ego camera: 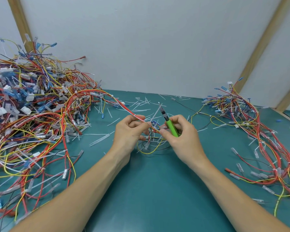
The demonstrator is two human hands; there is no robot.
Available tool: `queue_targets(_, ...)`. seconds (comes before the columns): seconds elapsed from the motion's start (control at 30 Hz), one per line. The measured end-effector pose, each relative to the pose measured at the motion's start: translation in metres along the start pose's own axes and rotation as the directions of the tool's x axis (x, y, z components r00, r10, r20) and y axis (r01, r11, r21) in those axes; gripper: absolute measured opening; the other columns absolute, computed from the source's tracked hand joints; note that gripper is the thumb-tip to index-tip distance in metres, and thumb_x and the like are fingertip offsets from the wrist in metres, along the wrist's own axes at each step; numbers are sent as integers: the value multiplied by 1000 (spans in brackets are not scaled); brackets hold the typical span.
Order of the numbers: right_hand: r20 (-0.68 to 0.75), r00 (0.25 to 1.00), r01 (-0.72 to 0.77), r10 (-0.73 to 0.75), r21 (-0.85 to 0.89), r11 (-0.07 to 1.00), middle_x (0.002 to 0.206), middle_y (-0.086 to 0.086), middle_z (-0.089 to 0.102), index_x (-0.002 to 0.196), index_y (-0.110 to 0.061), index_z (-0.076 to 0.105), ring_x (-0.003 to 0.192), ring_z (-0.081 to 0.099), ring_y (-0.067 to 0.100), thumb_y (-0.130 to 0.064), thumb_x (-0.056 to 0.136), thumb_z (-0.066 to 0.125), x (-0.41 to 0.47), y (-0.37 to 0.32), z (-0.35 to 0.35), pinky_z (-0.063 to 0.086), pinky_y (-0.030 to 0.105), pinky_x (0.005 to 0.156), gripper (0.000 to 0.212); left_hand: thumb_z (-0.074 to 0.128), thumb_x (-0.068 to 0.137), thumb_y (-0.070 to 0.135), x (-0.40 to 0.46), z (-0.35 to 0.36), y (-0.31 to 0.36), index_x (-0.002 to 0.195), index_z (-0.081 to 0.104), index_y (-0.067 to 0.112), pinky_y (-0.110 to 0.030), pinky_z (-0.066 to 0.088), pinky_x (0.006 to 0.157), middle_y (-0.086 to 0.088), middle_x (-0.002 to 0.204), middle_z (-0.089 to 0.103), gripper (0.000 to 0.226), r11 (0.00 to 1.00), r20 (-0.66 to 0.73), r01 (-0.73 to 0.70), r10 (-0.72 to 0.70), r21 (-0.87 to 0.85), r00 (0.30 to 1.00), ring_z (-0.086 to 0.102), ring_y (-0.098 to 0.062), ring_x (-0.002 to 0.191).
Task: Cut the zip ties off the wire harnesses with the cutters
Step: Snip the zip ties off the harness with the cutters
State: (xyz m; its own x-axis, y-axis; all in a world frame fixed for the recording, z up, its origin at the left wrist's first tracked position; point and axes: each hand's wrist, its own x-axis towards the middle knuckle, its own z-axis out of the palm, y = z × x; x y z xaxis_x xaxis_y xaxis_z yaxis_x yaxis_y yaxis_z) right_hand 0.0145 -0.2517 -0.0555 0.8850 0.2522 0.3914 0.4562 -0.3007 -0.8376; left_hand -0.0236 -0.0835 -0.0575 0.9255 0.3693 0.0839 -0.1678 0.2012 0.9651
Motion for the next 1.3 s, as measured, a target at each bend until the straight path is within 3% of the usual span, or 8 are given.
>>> queue_targets(0.13, -85, 996, -28, 27, -20, 999, 86, -11, 76, 90, -26, 70, 81, 75, 13, -40, 85, 79, 6, -3, -10, 60, 45, 82, 17, 75, 87, 5, -1, -2, 2, 113, 61, 2, -21, 55, 59, -4, 76, 74, 30, 999, 33, -8, 9, -36, 999, 72, -11, 70)
queue_targets(0.3, -104, 987, 87, -122, -288, 954, 76, -21, 72, 83, -33, 72, 74, 69, 3, -70, 77, 65, 11, -4, -29, 57, 32, 71, 38, 68, 92, 2, -2, -4, 3, 115, 60, 2, -27, 61, 71, -8, 85, 76, 24, 996, 38, -45, 48, -80, 998, 74, -16, 79)
queue_targets(0.53, 19, 964, 242, -267, -485, 841, 84, -15, 74, 91, -28, 76, 77, 69, 12, -58, 79, 78, 16, 0, -42, 58, 41, 75, 33, 74, 88, 6, -2, -3, 9, 99, 62, 5, -24, 57, 59, -5, 76, 76, 16, 996, -84, -40, 33, -81, 996, 75, -15, 72)
queue_targets(0.77, 67, 957, 276, -283, -515, 811, 94, -12, 75, 98, -28, 77, 86, 71, 18, -51, 81, 82, 13, -5, -32, 57, 44, 80, 29, 75, 88, 7, -4, -2, 11, 97, 63, 4, -22, 54, 55, -5, 74, 76, 16, 998, -91, -44, 40, -44, 995, 76, -16, 74)
queue_targets(1.3, 46, 955, 278, -292, -477, 834, 92, -13, 76, 95, -29, 78, 85, 71, 14, -62, 78, 71, 12, -6, -32, 58, 42, 77, 38, 75, 88, 6, -4, 0, 10, 96, 60, 4, -22, 56, 58, -5, 76, 76, 16, 997, -89, -72, 69, -24, 994, 76, -16, 74)
